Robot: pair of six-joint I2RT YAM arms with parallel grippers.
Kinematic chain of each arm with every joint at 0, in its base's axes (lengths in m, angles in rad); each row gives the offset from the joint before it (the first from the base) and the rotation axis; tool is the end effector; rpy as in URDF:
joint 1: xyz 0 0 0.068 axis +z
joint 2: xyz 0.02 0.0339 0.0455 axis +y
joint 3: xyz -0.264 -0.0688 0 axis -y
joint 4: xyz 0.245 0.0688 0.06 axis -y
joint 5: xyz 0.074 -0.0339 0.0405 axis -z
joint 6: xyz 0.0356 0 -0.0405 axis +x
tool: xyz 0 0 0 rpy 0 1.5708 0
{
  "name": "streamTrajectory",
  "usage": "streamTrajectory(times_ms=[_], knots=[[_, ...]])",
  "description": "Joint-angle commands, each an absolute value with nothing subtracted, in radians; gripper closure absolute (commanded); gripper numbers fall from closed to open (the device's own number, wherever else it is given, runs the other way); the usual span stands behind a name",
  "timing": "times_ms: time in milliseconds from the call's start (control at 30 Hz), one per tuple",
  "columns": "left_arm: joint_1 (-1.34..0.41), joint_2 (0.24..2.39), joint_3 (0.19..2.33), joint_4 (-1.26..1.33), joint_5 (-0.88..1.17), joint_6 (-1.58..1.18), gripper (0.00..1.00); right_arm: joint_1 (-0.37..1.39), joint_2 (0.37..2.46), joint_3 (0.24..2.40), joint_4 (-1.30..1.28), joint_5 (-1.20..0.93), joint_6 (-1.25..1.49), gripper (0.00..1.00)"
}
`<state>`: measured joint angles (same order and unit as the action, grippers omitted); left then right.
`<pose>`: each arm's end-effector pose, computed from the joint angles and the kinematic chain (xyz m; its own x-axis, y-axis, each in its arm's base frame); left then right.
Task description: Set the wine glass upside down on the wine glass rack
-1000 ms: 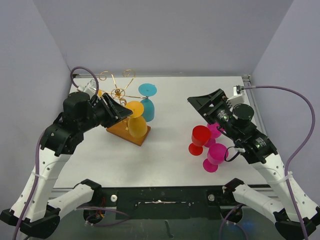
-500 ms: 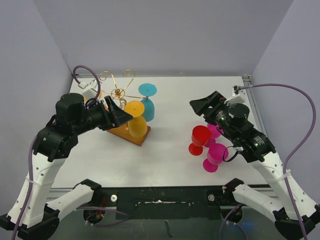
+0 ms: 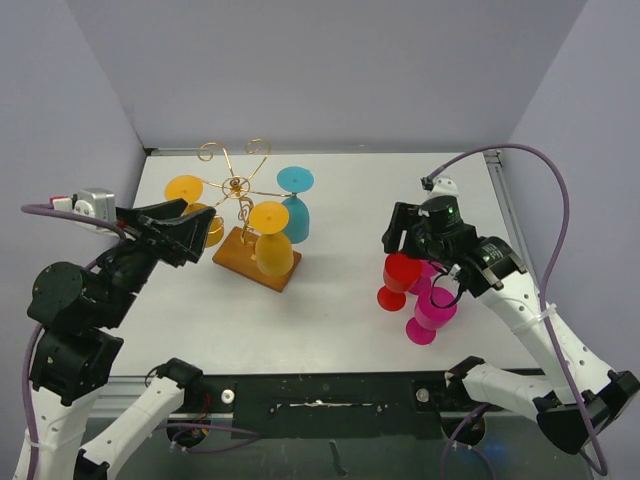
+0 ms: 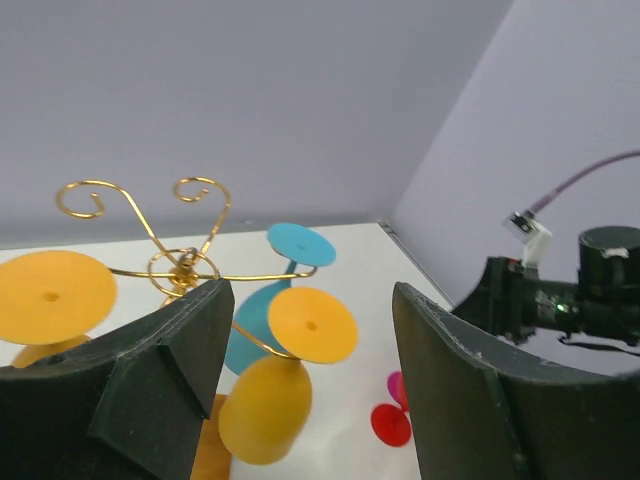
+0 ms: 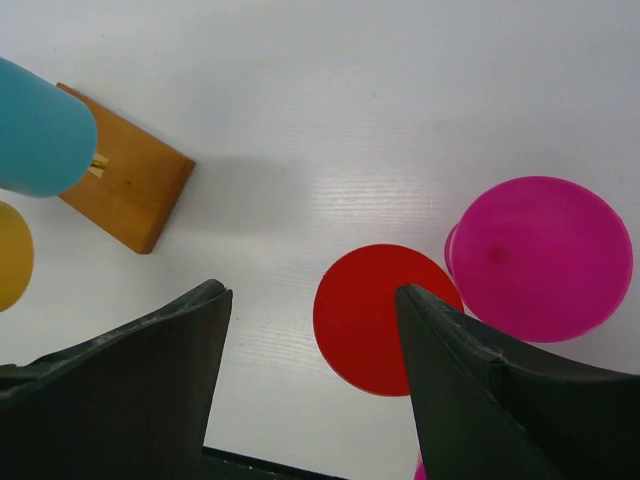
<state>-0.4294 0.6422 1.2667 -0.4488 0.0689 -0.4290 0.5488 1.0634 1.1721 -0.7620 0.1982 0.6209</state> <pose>0.0718 -0.0356 0.4827 -0.0539 -0.4317 -0.9004 0.4999 0.7689 -0.3986 0.1873 0.1063 0.3643 -0.6417 0.2762 -0.7155 -0.0058 0.9311 0.3646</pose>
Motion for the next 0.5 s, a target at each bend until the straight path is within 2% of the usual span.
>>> streamTrajectory(times_ms=[0, 200, 467], knots=[[-0.425, 0.591, 1.203, -0.256, -0.141, -0.301, 0.37, 0.551, 1.059, 1.241, -0.849, 0.178, 0.551, 0.34], [-0.426, 0.551, 1.15, -0.233, -0.196, -0.243, 0.37, 0.593, 1.123, 1.256, -0.936, 0.135, 0.557, 0.43], [-0.426, 0.566, 1.149, -0.263, -0.193, -0.222, 0.36, 0.647, 1.193, 1.252, -0.941, 0.215, 0.573, 0.46]])
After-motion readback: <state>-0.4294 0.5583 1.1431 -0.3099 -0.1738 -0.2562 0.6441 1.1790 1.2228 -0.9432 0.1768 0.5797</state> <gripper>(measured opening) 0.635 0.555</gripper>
